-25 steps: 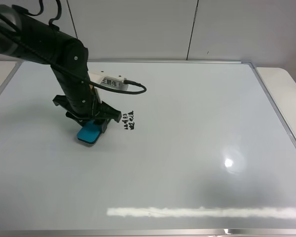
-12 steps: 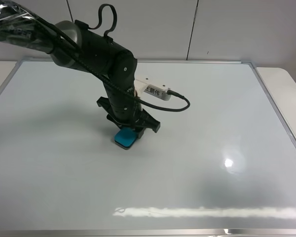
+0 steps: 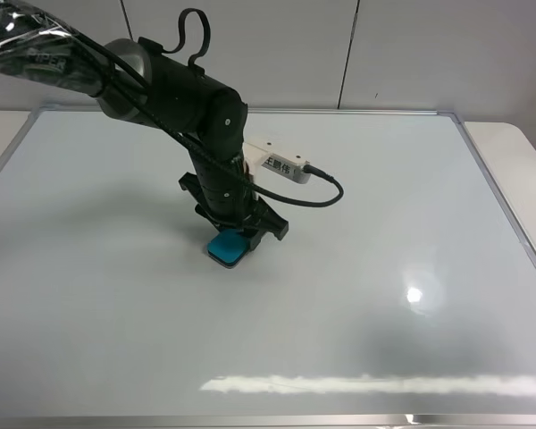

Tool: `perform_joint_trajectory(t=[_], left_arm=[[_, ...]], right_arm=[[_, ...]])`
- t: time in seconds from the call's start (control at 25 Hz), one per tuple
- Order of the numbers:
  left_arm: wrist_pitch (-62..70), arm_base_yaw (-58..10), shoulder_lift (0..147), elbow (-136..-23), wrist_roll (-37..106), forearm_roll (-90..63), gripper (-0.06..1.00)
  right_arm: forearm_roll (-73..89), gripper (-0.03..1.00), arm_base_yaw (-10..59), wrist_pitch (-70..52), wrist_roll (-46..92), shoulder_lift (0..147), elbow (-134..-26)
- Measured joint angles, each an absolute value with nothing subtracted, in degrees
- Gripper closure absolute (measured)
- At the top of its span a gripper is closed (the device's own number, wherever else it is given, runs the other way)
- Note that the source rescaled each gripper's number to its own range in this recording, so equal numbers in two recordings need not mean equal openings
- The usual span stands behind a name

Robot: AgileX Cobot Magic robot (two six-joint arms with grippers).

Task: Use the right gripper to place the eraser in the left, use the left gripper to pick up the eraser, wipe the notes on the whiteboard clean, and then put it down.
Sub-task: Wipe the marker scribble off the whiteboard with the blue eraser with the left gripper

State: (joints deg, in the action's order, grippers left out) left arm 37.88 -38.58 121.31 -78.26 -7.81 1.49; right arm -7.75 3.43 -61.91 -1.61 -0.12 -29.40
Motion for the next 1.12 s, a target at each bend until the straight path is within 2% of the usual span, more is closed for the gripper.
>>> perform_joint_trajectory(t=[0.4, 0.6, 0.8, 1.12], left_arm=[[37.34, -28.05, 121.93, -79.03, 1.21, -1.31, 0.94], [37.46, -25.74, 121.93, -79.02, 2.46, -2.0, 0.94], [37.52, -27.73, 121.93, -79.02, 3.47, -2.39, 0.94], [35.81, -38.19, 122.93, -79.13, 3.74, -11.34, 0.94]], right_arm=[[-7.75, -0.03, 3.43, -61.91, -1.61, -0.12, -29.4], [-7.75, -0.03, 3.43, -61.91, -1.61, -0.12, -29.4], [-7.75, -0.03, 3.43, -61.91, -1.61, -0.12, -29.4], [-7.75, -0.03, 3.43, -61.91, -1.61, -0.12, -29.4]])
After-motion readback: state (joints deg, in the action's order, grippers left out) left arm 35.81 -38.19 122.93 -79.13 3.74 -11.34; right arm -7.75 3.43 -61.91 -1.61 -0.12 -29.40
